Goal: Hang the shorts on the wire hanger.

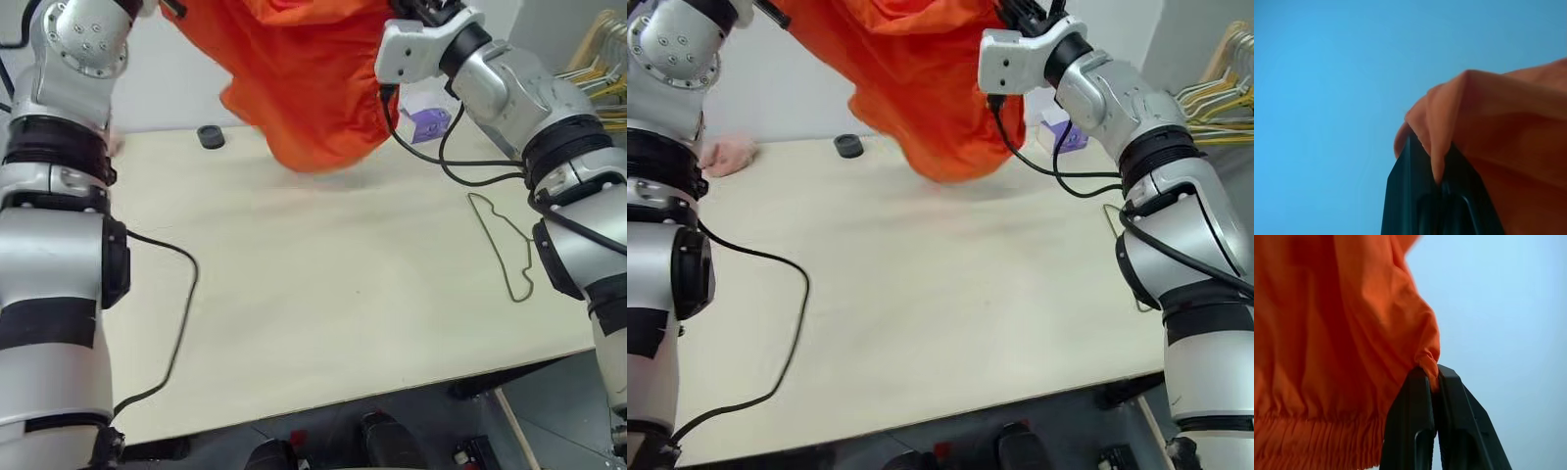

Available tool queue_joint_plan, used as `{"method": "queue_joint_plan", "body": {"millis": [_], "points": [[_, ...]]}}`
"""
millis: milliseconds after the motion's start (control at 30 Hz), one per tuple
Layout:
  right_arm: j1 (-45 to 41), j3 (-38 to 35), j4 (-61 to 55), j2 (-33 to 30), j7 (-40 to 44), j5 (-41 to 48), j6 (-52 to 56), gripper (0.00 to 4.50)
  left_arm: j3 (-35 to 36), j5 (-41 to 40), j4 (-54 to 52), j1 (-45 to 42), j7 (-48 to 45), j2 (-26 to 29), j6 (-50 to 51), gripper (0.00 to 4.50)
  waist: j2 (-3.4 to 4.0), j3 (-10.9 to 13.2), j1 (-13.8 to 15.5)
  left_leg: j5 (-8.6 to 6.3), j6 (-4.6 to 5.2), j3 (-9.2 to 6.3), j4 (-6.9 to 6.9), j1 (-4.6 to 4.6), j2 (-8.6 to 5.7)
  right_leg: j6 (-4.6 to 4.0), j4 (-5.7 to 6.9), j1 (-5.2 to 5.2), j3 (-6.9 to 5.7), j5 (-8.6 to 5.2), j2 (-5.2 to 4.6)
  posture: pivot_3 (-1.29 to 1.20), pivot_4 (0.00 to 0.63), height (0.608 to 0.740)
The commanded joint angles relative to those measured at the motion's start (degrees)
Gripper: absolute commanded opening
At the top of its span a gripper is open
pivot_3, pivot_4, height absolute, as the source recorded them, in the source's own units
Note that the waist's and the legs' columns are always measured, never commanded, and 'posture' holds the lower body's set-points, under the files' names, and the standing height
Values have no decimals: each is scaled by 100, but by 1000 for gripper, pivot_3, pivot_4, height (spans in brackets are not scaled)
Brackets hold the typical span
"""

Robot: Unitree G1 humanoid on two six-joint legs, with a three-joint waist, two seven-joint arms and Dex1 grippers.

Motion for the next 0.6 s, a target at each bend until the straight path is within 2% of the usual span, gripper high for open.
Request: {"method": "queue_joint_plan", "body": {"millis": [33, 67, 133, 233, 333, 400, 467, 533, 600], "points": [[735, 261, -90, -165, 88, -323, -771, 0, 29, -812, -1360, 1754, -1737, -26, 1044, 19, 8, -5, 9, -2, 13, 6, 1, 54, -11, 1, 7, 50, 2, -1, 0, -132, 16, 740], [971, 345, -132, -203, 157, -410, -960, 0, 192, -1380, -2044, 2402, -2300, -86, 1851, 19, 8, -4, -14, 7, 29, 8, 0, 95, -18, -5, 8, 92, 4, 4, 0, -127, 21, 740], [1483, 430, -240, -281, 493, -425, -1518, 0, 447, -3067, -3802, 3828, -3474, -75, 4130, 19, 5, 0, -66, 19, 43, 7, 9, 138, -19, -11, 13, 140, 7, 15, 0, -121, 23, 740], [2153, 518, -409, -419, 1239, -279, -2349, 0, 700, -4158, -5417, 5238, -4135, 273, 5905, 19, 0, 2, -100, 30, 47, -8, 29, 131, -13, -3, 21, 140, 5, 34, 2, -121, 23, 740], [2628, 485, -530, -539, 2102, 6, -2901, 0, 893, -4570, -6179, 5956, -4431, 580, 6684, 19, -9, 10, -91, 30, 47, -38, 52, 124, 4, -3, 44, 139, 2, 34, 17, -115, 24, 740], [3062, 496, -529, -660, 3184, 564, -3235, 0, 963, -4839, -6605, 6428, -4805, 900, 6954, 19, -8, 6, -88, 30, 47, -46, 55, 136, 7, -5, 56, 149, -3, 32, 23, -118, 25, 740], [3626, 506, -984, -884, 4611, 1654, -3008, 0, 1005, -5026, -6945, 6785, -5142, 1167, 7097, 19, -5, 4, -70, 27, 47, -58, 49, 192, 13, -14, 25, 222, -17, 26, 29, -122, 25, 740], [4441, 487, -2557, -1389, 6149, 3212, -1669, 0, 1021, -5195, -7262, 7111, -5505, 1410, 7149, 19, -8, 4, -19, 22, 41, -65, 36, 243, 13, -15, -11, 290, -28, 23, 26, -128, 25, 740], [5135, 361, -4170, -1909, 7167, 4297, -190, 0, 1029, -5231, -7468, 7396, -5792, 1615, 7097, 19, -6, 7, 66, 14, 35, -79, 51, 249, 7, -21, -13, 310, -40, 16, 13, -137, 25, 740]]}}
